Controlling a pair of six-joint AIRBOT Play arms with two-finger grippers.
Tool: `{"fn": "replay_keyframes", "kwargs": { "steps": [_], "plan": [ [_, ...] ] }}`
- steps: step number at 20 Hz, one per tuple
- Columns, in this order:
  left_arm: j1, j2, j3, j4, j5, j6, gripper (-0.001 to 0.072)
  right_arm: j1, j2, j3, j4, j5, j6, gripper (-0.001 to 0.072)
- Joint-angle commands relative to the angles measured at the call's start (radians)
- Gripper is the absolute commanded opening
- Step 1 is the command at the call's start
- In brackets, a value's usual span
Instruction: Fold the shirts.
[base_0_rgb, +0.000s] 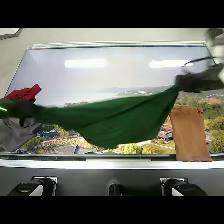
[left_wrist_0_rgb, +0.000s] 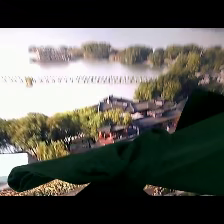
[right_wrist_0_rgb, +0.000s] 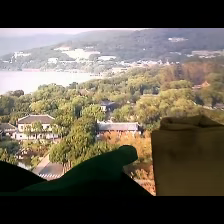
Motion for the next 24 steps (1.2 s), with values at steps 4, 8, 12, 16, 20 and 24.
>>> {"fn": "replay_keyframes", "kwargs": {
  "steps": [4, 8, 12, 16, 20, 24],
  "plan": [
    [0.027, -0.32, -0.172, -0.045, 0.361, 0.015, 0.0029, 0.0, -0.36, -0.073, 0.103, -0.553, 0.19, 0.0036],
    [0.085, -0.672, 0.038, -0.216, 0.38, 0.037, 0.0031, 0.0, -0.468, -0.073, 0.278, -0.642, 0.298, 0.0038],
    [0.134, -0.82, 0.251, -0.306, 0.132, 0.151, 0.0704, -0.047, -0.443, -0.027, 0.376, -0.481, 0.217, 0.0503],
    [0.251, -0.762, 0.261, -0.117, -0.01, 0.102, 0.0591, -0.25, -0.374, 0.001, 0.372, -0.034, 0.024, 0.0537],
    [0.273, -0.744, 0.029, -0.124, 0.008, 0.148, 0.0597, -0.314, -0.359, -0.12, 0.37, 0.256, -0.063, 0.0564],
    [0.274, -0.744, -0.066, -0.172, 0.104, 0.177, 0.0596, -0.26, -0.303, -0.248, 0.373, 0.266, -0.101, 0.0623]
  ]
}}
